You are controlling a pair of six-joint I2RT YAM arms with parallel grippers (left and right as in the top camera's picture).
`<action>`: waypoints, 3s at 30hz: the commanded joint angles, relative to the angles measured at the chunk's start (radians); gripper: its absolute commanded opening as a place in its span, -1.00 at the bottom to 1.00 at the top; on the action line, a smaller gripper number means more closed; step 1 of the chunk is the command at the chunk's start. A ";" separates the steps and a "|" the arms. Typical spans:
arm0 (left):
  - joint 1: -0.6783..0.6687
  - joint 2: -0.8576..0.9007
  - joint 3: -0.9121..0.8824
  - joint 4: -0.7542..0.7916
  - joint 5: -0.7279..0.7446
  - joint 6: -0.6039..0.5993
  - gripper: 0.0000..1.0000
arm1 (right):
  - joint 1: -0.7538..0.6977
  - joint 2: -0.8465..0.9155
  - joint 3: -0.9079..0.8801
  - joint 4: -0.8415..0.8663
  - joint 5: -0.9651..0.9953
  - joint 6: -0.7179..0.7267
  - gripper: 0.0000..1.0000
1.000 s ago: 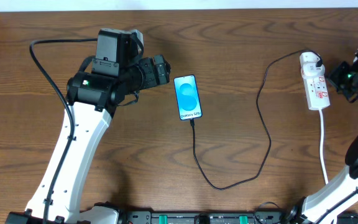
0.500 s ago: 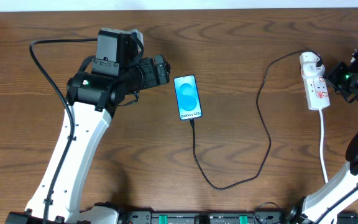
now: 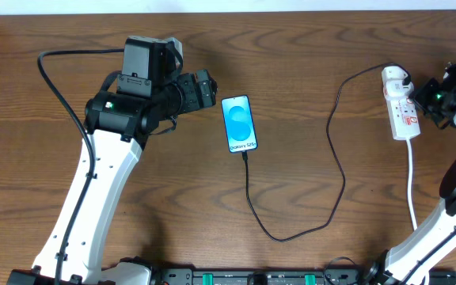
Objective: Plug charger to phone and switch on socket
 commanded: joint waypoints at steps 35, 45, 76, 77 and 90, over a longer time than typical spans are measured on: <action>0.000 -0.003 0.005 -0.005 -0.014 0.021 0.86 | 0.096 -0.049 -0.020 -0.091 -0.055 0.012 -0.98; 0.000 -0.003 0.005 -0.005 -0.014 0.021 0.86 | 0.157 -0.031 -0.021 -0.119 -0.055 0.037 -0.98; 0.000 -0.003 0.005 -0.008 -0.014 0.021 0.86 | 0.183 0.076 -0.023 -0.162 -0.364 0.116 -0.98; 0.000 -0.003 0.005 -0.008 -0.014 0.021 0.86 | 0.182 0.076 -0.023 -0.167 -0.376 0.124 -0.98; 0.001 -0.003 0.005 -0.008 -0.014 0.021 0.86 | 0.183 0.076 -0.023 -0.206 -0.401 0.124 -0.98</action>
